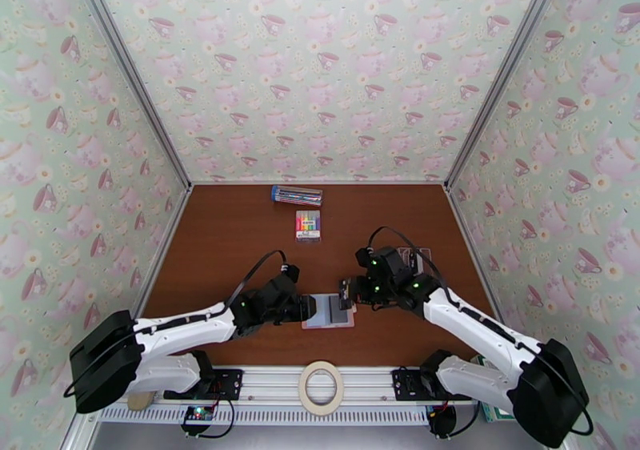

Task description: Put the credit cards into the card holder

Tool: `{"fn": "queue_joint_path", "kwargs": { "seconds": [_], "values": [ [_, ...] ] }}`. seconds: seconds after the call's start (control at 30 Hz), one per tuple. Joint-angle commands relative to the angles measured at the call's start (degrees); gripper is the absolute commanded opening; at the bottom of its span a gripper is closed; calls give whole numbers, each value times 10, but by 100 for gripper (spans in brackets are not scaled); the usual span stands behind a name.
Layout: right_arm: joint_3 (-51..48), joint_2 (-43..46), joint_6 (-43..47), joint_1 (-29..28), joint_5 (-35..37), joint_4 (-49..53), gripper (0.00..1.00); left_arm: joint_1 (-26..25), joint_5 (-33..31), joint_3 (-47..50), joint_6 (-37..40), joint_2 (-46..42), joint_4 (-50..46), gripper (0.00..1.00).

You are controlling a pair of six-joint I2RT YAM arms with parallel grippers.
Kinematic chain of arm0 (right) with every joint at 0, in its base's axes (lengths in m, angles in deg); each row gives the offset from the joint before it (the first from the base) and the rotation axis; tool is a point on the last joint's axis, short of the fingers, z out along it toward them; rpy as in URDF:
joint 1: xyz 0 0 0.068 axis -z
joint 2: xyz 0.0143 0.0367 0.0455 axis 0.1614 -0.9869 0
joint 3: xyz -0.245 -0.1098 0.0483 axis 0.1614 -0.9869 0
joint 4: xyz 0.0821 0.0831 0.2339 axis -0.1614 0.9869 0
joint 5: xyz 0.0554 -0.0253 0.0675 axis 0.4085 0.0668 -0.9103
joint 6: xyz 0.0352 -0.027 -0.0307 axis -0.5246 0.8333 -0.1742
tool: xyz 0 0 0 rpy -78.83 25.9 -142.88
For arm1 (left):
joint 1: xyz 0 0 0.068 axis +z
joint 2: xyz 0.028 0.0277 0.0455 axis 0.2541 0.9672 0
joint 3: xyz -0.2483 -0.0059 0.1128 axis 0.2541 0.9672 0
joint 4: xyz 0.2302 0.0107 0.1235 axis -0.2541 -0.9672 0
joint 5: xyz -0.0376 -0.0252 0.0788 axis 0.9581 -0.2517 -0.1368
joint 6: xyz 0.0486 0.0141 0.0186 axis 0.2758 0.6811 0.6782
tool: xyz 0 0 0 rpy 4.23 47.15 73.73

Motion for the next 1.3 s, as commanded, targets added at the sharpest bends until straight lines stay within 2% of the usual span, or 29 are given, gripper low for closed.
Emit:
{"fn": "queue_joint_path", "kwargs": {
  "seconds": [0.0,0.07,0.67,1.27],
  "values": [
    [-15,-15,-32,-13,0,-44,0,3,-10,9,-10,-10,-1,51],
    [-26,-22,-49,-15,-22,-72,0,4,-10,8,-10,-6,-1,51],
    [-31,-123,-66,-28,-36,-126,0,7,17,1,-15,46,34,50],
    [-39,-149,-78,-28,-48,-135,0,10,30,5,-19,83,66,50]
  ]
}}
